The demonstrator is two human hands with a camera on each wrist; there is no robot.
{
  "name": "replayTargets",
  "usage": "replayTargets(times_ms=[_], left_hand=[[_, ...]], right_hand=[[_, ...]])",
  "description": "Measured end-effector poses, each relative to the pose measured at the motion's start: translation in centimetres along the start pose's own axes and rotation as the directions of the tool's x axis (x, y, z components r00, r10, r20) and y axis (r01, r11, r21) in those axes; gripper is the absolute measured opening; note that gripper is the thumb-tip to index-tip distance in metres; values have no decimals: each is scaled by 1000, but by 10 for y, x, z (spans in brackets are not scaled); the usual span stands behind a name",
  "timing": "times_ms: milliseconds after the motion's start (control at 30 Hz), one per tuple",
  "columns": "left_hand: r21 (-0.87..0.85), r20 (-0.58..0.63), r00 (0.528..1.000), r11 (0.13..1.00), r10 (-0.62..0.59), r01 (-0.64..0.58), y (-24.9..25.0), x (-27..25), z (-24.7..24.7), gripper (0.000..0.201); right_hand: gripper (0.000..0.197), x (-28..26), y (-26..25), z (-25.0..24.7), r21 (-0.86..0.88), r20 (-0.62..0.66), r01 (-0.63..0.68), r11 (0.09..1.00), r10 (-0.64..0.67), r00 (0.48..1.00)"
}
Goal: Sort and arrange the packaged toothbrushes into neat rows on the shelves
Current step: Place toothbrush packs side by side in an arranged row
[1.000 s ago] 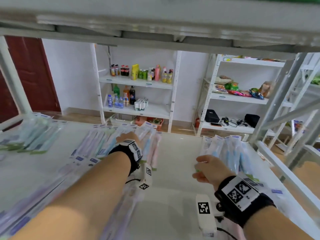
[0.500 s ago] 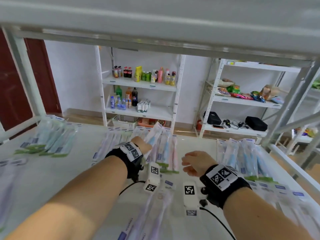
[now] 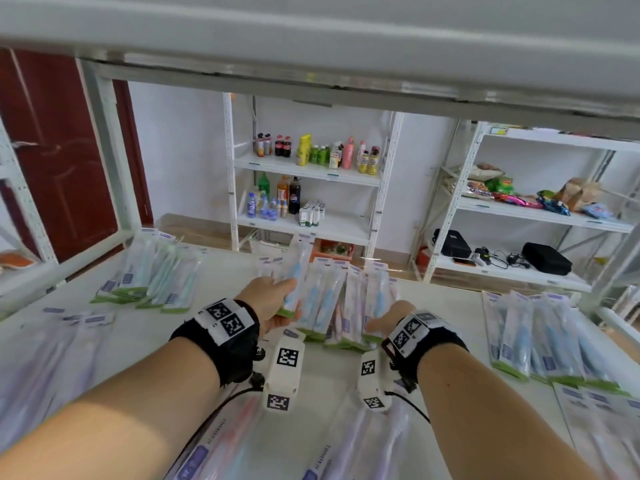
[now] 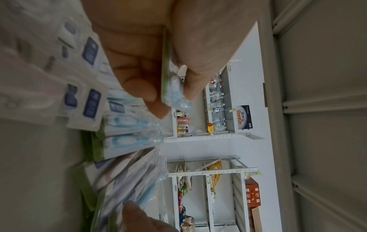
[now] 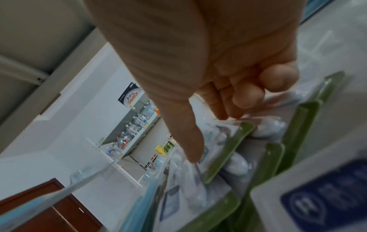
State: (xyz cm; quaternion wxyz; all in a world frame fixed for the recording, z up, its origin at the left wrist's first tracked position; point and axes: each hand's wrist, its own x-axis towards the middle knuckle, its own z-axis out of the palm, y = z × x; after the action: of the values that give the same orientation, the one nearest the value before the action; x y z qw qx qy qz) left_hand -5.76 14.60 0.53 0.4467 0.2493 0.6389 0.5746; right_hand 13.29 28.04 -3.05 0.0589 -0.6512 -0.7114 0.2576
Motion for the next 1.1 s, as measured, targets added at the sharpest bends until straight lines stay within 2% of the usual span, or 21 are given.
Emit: replayTargets(times_ms=[100, 267, 367, 500, 633, 733, 833, 1000, 1067, 1100], left_hand=[[10, 30, 999, 1000, -13, 12, 0, -1, -3, 15], [38, 78, 997, 999, -28, 25, 0, -1, 10, 17], [30, 95, 995, 999, -41, 38, 5, -2, 25, 17], [26, 121, 992, 999, -44, 42, 12, -4, 49, 14], [77, 237, 971, 997, -15, -3, 8, -12, 97, 15], [126, 311, 950, 992, -29, -12, 2, -20, 134, 14], [190, 358, 933, 981, -45, -26, -6, -26, 168, 11], [326, 374, 925, 943, -62, -68, -18, -32, 210, 17], [356, 382, 922, 931, -68, -78, -21, -33, 224, 16], [371, 383, 921, 925, -68, -86, -23, -33, 229, 14]], right_hand=[[41, 3, 0, -2, -40, -4, -8, 999, 8, 1000], [32, 5, 3, -12, 16, 38, -38, 999, 37, 999], [27, 3, 12, -22, 139, 19, -52, 989, 50, 999], [25, -11, 36, -43, 416, -23, 6, 910, 3, 1000], [27, -26, 91, -74, 542, -151, -1, 841, 98, 984], [27, -30, 136, -96, 547, -225, -39, 836, 191, 955], [38, -30, 177, -116, 516, -298, -67, 854, 253, 921], [52, -27, 230, -144, 499, -368, -117, 859, 332, 868], [47, -27, 248, -156, 468, -382, -148, 871, 351, 855], [36, -27, 257, -163, 427, -388, -181, 886, 360, 848]])
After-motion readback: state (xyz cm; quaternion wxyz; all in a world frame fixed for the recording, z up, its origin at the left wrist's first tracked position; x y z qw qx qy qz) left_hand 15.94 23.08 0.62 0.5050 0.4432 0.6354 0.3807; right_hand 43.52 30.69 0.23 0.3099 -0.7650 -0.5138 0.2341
